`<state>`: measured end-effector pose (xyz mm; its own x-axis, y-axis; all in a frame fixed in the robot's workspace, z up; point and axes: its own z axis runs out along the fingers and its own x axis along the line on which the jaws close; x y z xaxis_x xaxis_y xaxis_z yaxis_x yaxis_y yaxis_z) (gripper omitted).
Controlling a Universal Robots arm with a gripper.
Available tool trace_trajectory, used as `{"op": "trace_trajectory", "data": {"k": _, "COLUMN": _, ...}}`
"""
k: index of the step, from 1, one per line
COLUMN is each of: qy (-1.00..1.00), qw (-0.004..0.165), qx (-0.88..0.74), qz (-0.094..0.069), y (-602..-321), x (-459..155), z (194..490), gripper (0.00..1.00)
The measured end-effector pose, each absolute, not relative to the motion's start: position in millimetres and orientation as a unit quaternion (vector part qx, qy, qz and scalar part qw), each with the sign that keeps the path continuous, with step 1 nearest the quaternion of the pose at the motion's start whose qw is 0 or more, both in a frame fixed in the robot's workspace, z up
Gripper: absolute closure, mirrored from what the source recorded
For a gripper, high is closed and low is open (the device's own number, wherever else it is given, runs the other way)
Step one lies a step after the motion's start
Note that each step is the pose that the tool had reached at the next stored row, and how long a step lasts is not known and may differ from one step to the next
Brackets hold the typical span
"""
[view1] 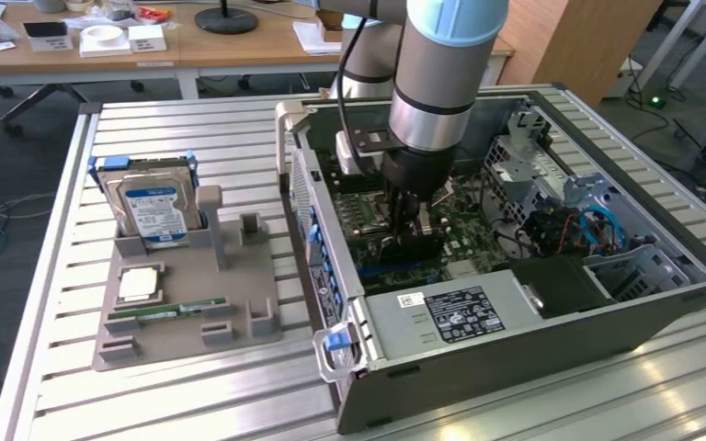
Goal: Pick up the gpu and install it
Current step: 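Insert the gpu into the slot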
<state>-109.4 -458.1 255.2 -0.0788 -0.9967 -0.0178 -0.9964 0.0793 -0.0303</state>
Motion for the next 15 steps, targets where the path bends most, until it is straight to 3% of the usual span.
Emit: {"op": "trace_trajectory", "data": {"k": 15, "qy": 0.734, "qw": 0.017, "qx": -0.678, "qz": -0.005, "y": -459.0, "x": -109.4, "z": 255.1, "gripper": 0.74}}
